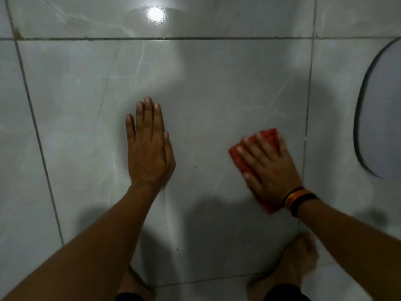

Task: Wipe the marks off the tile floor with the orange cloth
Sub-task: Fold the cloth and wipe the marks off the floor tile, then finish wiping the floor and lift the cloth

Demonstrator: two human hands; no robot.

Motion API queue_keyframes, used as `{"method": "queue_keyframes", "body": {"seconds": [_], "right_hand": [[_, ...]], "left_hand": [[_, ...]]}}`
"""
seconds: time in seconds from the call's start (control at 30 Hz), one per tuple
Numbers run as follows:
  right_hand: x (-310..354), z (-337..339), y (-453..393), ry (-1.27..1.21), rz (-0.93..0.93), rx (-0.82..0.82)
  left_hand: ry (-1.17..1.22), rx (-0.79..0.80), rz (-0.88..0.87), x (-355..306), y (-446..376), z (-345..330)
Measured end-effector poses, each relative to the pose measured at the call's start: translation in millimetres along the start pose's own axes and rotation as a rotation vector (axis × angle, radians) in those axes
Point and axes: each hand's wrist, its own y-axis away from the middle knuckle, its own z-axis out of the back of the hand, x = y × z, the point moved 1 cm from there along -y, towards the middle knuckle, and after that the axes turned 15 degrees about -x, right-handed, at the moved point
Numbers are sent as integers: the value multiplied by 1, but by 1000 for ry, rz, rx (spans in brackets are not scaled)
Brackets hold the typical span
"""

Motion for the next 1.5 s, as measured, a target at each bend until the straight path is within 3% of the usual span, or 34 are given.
{"method": "queue_keyframes", "body": {"seconds": [0.17, 0.33, 0.4, 0.5, 0.63, 0.7, 0.8, 0.87, 0.97, 1.07, 1.27, 1.5], "right_hand": [[-39, -7, -93, 95, -307, -50], [51, -22, -180, 158, -750, -129], [93, -22, -176, 98, -821, -120], [127, -15, -125, 17, -780, -11], [125, 13, -65, -13, -1118, 106], [110, 33, -54, -10, -1171, 142], [82, 56, -53, -61, -1139, 160], [63, 63, -62, -233, -1257, 213], [39, 70, -78, -540, -1485, 357], [25, 89, -79, -703, -1574, 394], [25, 201, -56, -1064, -1773, 128], [-20, 381, -30, -1355, -1946, -239]], "left_hand": [[-11, -11, -6, -1, 1, -3], [-9, 26, -1, 0, 0, -1], [-11, 44, 5, -2, -1, 3], [36, 117, 43, -5, -7, 15], [179, 148, 181, -25, 5, 53], [334, 192, 395, -49, 34, 77], [502, 378, 985, -93, 71, 96], [634, 483, 1342, -114, 80, 91], [735, 543, 1526, -126, 69, 78], [742, 554, 1522, -124, 41, 88], [835, 637, 1282, -151, -31, 186], [853, 661, 1023, -283, -144, 301]]}}
